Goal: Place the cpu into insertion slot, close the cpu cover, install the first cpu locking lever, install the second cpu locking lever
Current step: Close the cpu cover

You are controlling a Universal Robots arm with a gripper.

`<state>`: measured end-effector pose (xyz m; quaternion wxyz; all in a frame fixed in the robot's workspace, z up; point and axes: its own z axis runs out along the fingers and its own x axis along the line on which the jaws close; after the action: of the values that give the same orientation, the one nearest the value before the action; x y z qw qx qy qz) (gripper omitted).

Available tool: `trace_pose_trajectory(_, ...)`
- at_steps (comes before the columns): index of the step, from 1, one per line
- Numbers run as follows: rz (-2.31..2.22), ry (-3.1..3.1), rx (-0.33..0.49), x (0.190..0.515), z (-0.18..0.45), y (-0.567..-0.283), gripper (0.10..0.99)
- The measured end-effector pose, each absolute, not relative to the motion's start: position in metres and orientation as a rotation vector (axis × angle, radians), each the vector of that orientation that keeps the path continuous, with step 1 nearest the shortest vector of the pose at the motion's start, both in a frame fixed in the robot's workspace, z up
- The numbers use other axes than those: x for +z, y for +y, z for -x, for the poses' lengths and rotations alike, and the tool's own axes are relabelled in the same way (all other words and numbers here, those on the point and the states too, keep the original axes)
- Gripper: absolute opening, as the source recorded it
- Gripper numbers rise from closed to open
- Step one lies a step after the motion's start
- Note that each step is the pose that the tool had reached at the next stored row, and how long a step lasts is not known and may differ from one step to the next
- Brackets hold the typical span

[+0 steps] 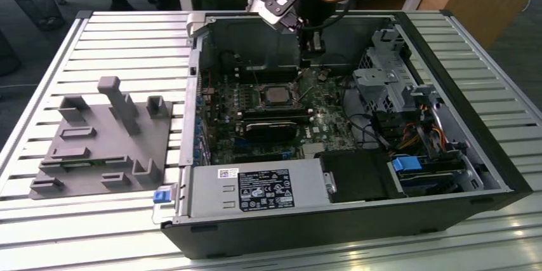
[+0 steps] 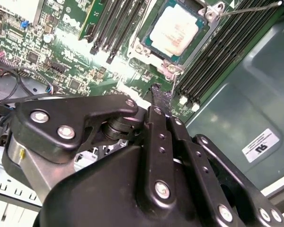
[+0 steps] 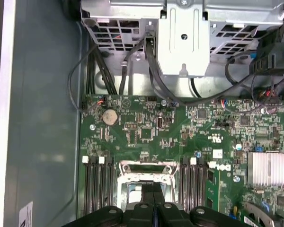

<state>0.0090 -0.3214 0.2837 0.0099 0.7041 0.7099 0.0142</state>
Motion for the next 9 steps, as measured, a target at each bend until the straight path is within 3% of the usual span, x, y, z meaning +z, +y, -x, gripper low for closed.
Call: trace_pose_trajectory(9,-2.181,2.235,0.043,0.278,-0.024,-0.321,0.106)
